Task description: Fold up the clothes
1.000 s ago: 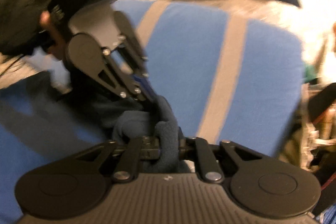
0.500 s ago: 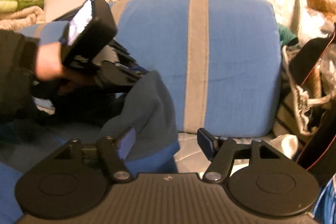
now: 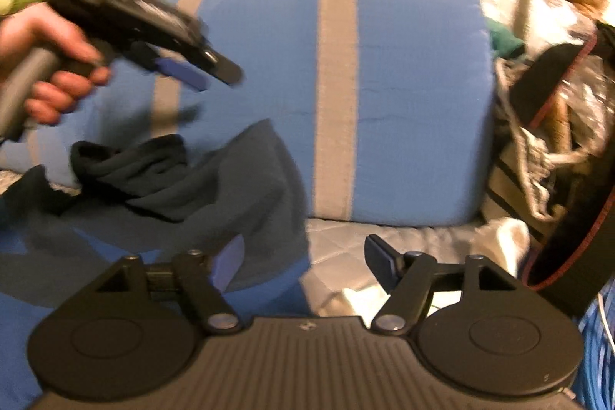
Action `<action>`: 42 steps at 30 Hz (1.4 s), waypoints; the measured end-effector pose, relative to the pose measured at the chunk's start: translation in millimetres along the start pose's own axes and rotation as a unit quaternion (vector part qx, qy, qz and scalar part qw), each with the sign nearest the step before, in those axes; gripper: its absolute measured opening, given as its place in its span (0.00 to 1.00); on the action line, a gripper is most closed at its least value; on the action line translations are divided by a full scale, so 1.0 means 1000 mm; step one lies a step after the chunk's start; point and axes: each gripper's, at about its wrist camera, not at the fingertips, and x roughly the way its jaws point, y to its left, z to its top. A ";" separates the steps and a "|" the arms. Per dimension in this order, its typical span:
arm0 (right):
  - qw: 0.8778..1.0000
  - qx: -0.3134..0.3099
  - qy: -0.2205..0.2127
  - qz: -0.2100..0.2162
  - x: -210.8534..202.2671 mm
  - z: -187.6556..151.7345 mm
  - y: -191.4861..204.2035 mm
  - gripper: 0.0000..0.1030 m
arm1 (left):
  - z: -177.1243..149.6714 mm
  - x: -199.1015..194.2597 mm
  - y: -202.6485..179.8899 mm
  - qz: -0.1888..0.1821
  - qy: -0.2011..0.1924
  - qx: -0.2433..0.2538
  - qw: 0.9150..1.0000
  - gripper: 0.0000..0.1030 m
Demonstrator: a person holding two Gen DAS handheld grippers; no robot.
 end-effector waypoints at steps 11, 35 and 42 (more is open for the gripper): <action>0.996 0.070 0.048 0.006 -0.015 -0.011 -0.013 0.78 | -0.025 0.029 -0.003 -0.182 0.103 -0.206 0.956 0.67; 0.994 0.073 0.081 -0.007 -0.004 -0.025 -0.014 0.79 | -0.026 0.030 -0.016 -0.054 0.057 -0.074 0.994 0.48; 0.995 0.073 0.068 -0.024 -0.004 -0.025 -0.014 0.79 | -0.079 -0.034 -0.011 -0.098 0.105 -0.006 0.990 0.52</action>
